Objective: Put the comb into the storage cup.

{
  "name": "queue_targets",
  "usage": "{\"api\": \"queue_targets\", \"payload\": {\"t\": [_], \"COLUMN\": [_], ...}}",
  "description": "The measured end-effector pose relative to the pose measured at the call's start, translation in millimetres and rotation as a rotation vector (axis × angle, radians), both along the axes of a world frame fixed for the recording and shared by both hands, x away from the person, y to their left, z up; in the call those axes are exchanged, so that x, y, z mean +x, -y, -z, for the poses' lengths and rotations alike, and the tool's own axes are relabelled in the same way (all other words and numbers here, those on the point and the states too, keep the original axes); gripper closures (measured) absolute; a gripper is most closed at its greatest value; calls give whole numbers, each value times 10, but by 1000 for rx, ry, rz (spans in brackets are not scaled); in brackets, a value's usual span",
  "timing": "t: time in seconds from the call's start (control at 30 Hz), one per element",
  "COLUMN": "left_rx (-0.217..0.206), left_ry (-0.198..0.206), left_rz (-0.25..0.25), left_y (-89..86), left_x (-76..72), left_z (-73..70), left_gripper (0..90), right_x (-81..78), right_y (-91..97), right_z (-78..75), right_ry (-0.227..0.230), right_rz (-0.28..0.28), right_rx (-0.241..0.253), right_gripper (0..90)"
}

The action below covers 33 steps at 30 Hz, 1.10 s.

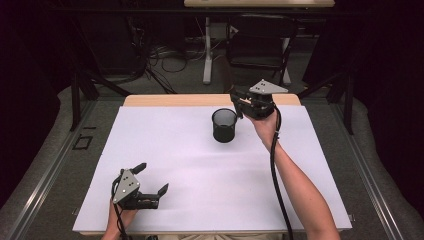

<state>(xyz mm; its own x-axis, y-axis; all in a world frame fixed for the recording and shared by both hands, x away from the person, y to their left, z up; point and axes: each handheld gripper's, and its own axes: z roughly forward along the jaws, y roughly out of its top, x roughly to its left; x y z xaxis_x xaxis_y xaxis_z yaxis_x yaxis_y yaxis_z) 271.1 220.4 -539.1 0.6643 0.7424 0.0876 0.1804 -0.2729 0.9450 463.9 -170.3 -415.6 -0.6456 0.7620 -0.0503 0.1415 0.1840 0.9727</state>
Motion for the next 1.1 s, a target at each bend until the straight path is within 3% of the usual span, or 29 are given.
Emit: {"api": "queue_targets", "payload": {"t": [1.1], "left_rx": [3], "left_ry": [5], "left_rz": [-3], "left_y": [-2], "left_x": [-5], "left_z": [-8], "left_gripper": [1], "right_x": [121], "right_y": [-146], "right_z": [50], "right_ry": [23], "right_rz": [1], "right_rx": [35], "right_gripper": [728]}}
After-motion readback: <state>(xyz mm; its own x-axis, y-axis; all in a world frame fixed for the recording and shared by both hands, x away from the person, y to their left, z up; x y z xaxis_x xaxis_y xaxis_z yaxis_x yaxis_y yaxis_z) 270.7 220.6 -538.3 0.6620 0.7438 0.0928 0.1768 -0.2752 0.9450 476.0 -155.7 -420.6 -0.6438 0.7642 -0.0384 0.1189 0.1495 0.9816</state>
